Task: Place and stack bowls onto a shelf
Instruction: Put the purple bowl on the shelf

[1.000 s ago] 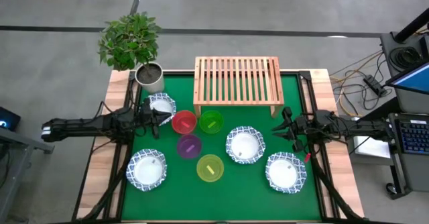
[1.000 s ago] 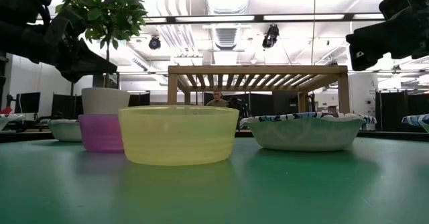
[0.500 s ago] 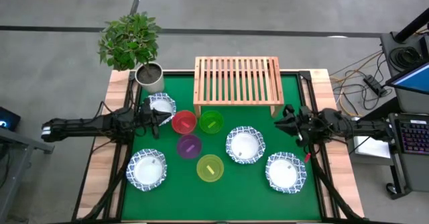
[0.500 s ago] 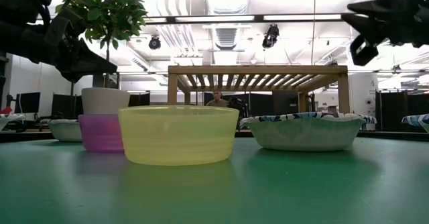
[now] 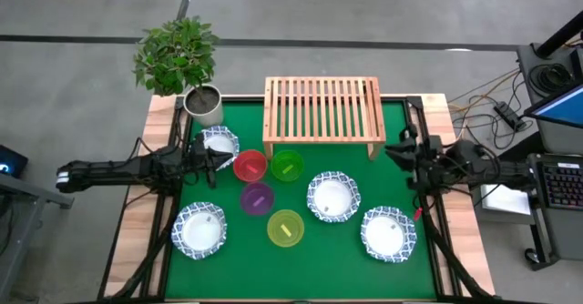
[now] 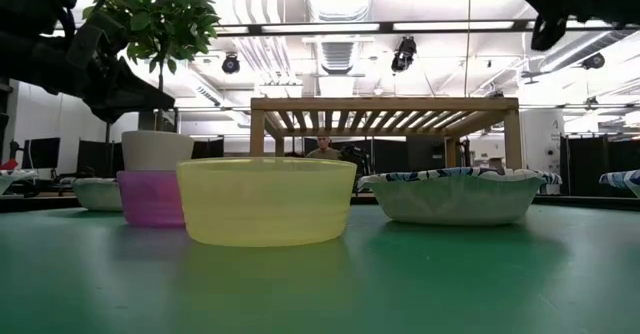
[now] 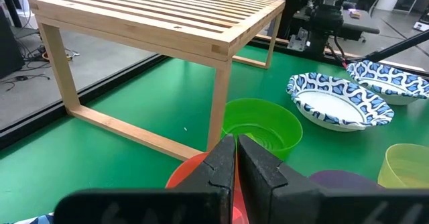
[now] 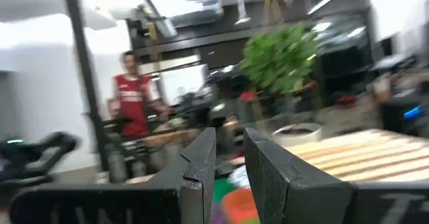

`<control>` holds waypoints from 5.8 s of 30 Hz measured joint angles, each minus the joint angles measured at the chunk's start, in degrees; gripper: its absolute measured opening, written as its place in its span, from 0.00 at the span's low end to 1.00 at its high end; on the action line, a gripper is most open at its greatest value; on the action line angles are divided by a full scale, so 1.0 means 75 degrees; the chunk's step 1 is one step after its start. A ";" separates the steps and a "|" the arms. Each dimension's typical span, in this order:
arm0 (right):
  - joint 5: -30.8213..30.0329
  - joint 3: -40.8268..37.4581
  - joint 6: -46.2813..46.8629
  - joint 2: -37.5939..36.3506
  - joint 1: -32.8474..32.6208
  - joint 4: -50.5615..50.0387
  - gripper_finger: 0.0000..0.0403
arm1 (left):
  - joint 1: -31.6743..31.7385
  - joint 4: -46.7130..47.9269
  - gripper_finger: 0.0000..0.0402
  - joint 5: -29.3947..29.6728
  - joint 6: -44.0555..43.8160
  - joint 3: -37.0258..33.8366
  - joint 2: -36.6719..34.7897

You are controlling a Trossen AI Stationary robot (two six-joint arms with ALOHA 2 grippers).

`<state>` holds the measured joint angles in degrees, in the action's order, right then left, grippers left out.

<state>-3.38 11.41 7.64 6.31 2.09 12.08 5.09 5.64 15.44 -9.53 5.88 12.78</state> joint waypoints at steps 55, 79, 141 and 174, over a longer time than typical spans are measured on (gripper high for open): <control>-0.0383 0.2027 -0.1575 0.2569 0.0015 -0.0264 0.17 | -0.3276 0.6158 0.04 -0.1813 -0.3664 0.8601 0.9785; -0.0373 0.2027 -0.1623 0.2569 0.0012 -0.0321 0.17 | -0.4001 0.7270 0.44 -0.0780 -0.2858 0.9654 1.2271; -0.0367 0.2024 -0.1623 0.2572 0.0009 -0.0324 0.17 | -0.4355 0.9204 0.00 0.0574 -0.1937 1.2807 1.2651; -0.0364 0.2024 -0.1704 0.2572 0.0010 -0.0336 0.17 | 0.0324 0.8945 0.00 0.1623 0.1395 1.4708 1.2665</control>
<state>-6.11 26.59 -5.14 25.61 2.16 9.56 7.52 72.73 27.62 0.94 116.19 107.77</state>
